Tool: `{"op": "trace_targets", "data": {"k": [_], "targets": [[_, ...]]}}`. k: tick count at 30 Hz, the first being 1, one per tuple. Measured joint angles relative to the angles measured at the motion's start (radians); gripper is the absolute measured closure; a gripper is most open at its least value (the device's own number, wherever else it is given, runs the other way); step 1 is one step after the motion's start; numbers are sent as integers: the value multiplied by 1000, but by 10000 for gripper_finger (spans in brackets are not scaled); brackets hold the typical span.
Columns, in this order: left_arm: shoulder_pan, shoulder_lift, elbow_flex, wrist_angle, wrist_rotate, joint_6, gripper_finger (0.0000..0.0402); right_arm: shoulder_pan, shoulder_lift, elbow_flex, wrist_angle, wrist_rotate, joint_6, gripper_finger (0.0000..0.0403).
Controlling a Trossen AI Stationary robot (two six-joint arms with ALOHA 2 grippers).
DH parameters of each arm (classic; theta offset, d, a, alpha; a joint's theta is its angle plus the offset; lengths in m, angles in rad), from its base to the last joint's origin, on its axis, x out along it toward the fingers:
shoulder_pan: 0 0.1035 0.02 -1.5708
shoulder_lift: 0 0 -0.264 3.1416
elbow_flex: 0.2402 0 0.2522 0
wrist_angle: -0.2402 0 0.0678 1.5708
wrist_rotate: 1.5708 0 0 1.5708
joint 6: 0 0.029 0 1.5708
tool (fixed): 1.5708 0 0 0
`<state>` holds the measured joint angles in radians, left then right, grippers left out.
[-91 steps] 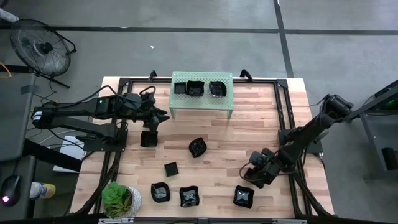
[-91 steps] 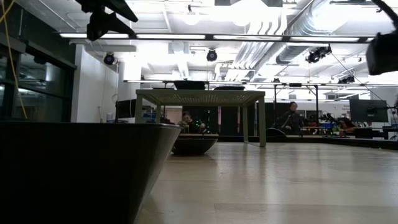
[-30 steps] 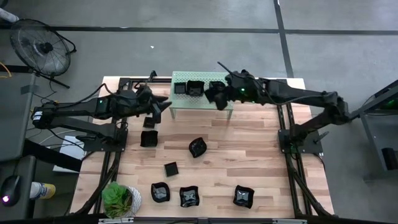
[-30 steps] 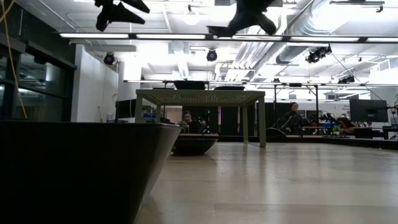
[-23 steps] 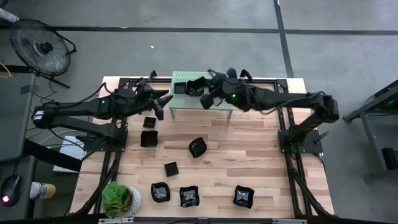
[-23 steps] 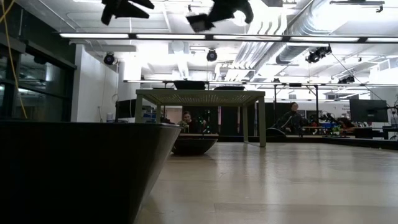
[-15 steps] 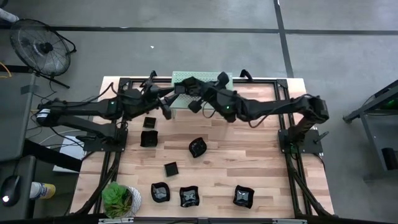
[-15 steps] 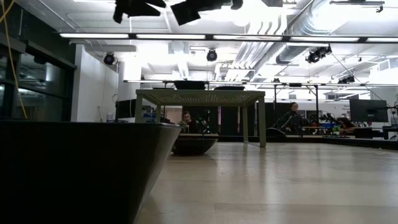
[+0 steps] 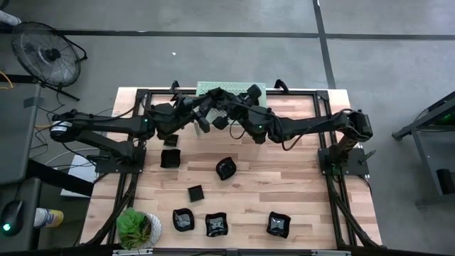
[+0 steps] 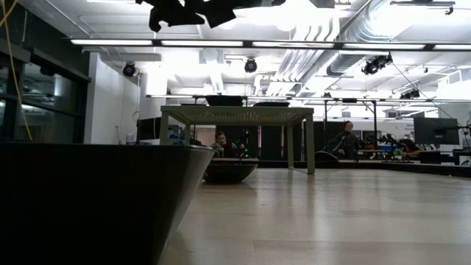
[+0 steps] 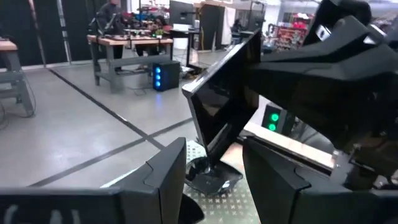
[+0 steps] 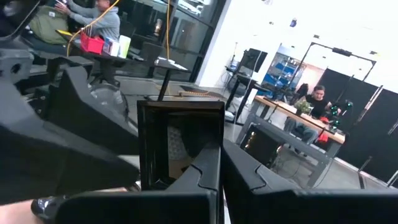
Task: Pick & Place Mini shaped plates
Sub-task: Stack the square shaped plate on top of the square shaped plate on the shelf
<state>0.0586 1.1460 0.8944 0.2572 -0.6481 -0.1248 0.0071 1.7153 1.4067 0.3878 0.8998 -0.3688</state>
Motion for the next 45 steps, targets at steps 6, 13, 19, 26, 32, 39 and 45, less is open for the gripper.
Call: {"op": "trace_targets", "data": {"k": [6,13,19,26,32,39,45], "targets": [[0,5,0,33,-41,13,245,-2,0,0,12,13,-3,403],[0,5,0,40,-50,24,245,-10,0,0,21,4,-15,403],[0,5,0,37,-42,35,245,-10,0,0,19,-19,-33,403],[0,4,0,31,-26,82,245,-11,0,0,4,-39,-94,403],[0,4,0,40,-24,95,245,-11,0,0,-8,-46,-115,403],[0,4,0,39,-24,94,264,-11,0,0,-8,-37,-125,403],[0,4,0,39,-25,91,319,-11,-1,0,-8,-37,-131,403]]}}
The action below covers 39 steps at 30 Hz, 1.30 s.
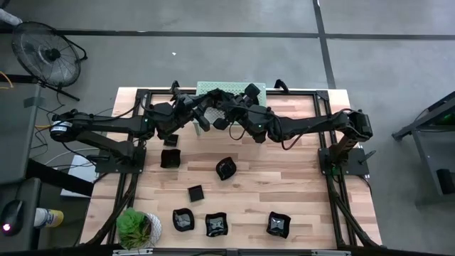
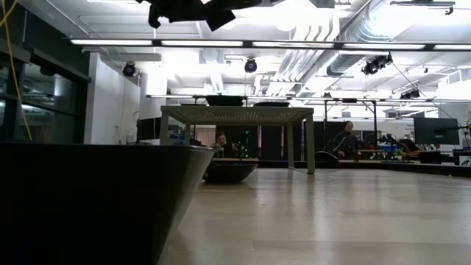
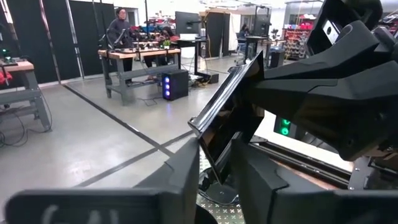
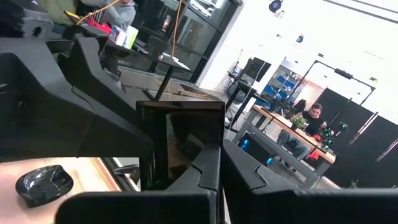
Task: Pick & Place Mini shaped plates
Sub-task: Stack the square shaped plate on top of the square shaped plate on the shelf
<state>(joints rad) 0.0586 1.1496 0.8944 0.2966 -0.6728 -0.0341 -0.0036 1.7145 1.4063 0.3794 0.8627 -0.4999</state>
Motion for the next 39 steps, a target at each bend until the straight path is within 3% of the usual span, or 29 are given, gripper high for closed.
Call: {"op": "trace_targets", "data": {"k": [10,19,39], "targets": [[0,0,0,0,-6,-4,395,0,-2,0,0,1,-12,402],[0,0,0,0,-6,-4,400,0,-2,0,-1,-4,-25,394],[0,0,0,-7,-13,6,401,1,-57,-1,-97,-151,-25,259]]}}
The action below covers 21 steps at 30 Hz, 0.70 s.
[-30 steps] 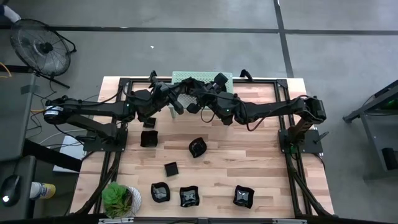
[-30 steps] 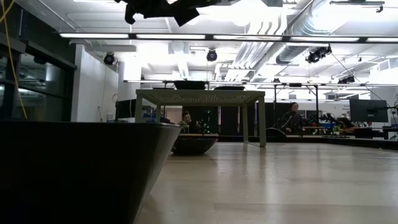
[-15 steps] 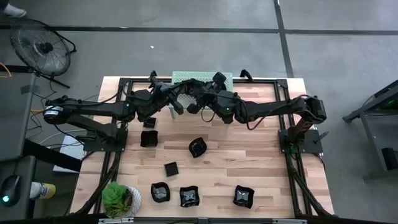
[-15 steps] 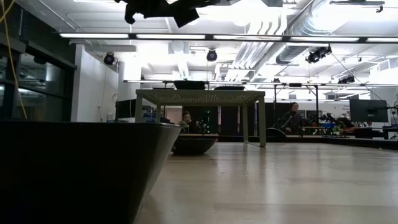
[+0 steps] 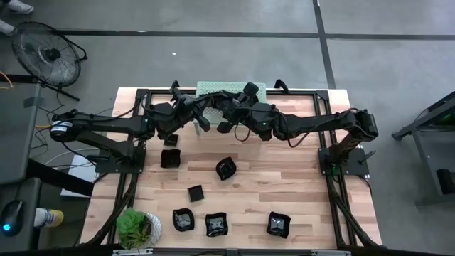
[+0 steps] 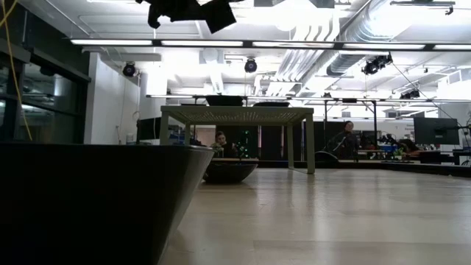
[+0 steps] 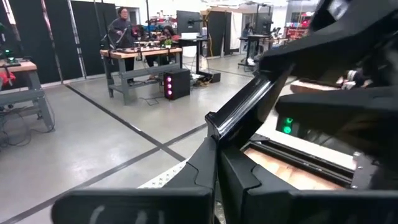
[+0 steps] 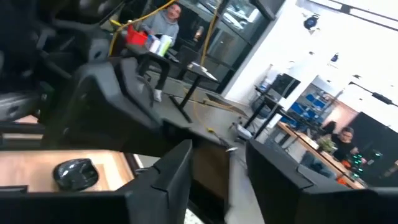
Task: Pick & Place Mini shaped plates
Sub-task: Stack the square shaped plate on top of the square shaped plate on the shelf
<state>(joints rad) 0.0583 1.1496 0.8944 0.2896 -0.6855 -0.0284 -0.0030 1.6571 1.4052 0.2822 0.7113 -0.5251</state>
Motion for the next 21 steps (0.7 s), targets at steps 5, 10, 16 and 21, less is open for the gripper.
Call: {"op": "trace_targets", "data": {"k": [5,10,16,21], "targets": [[0,0,0,-1,-18,0,401,0,-43,0,-58,15,28,235],[1,-19,2,-12,-42,1,402,-1,-117,0,-125,24,76,220],[11,-62,34,-150,-89,-2,401,0,-225,0,-238,122,114,218],[84,-82,101,-312,-25,-70,401,-2,-337,1,-382,149,216,217]]}}
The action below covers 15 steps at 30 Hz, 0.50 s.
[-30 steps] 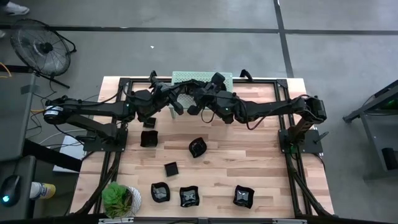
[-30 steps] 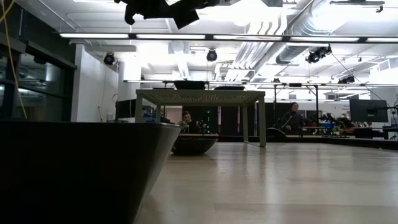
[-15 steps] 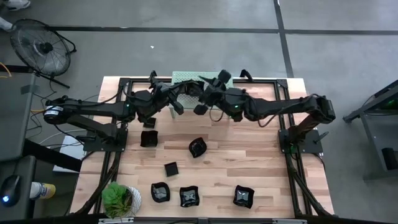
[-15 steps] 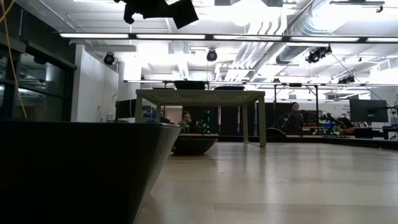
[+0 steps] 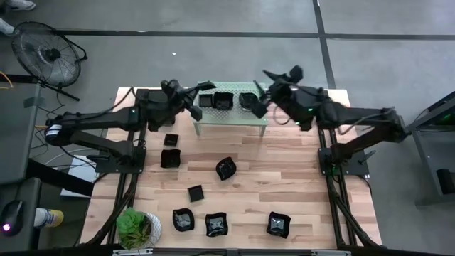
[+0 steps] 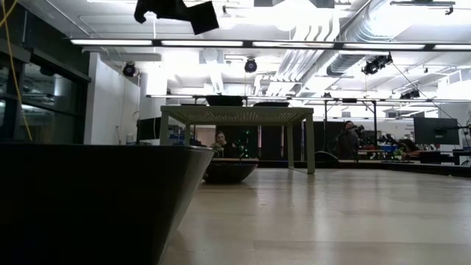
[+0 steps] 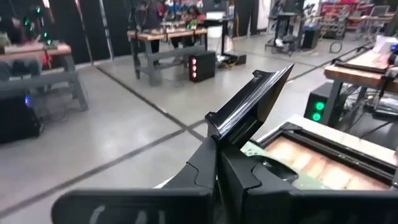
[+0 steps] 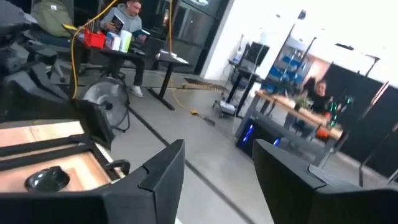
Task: Pick & Place Mini shaped plates
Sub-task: Stack the square shaped plate on top of the square shaped plate on the shelf
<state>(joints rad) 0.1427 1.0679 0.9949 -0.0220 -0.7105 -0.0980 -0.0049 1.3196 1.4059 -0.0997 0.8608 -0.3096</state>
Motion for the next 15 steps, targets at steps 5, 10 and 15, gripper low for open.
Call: {"op": "trace_targets", "data": {"k": [5,10,15], "targets": [[130,1,99,-227,138,-85,401,-23,-104,0,-247,-19,200,217],[284,2,201,-465,286,-219,401,-82,-182,0,-527,-128,425,217],[487,9,281,-611,553,-378,401,-123,-216,0,-714,-171,520,217]]}}
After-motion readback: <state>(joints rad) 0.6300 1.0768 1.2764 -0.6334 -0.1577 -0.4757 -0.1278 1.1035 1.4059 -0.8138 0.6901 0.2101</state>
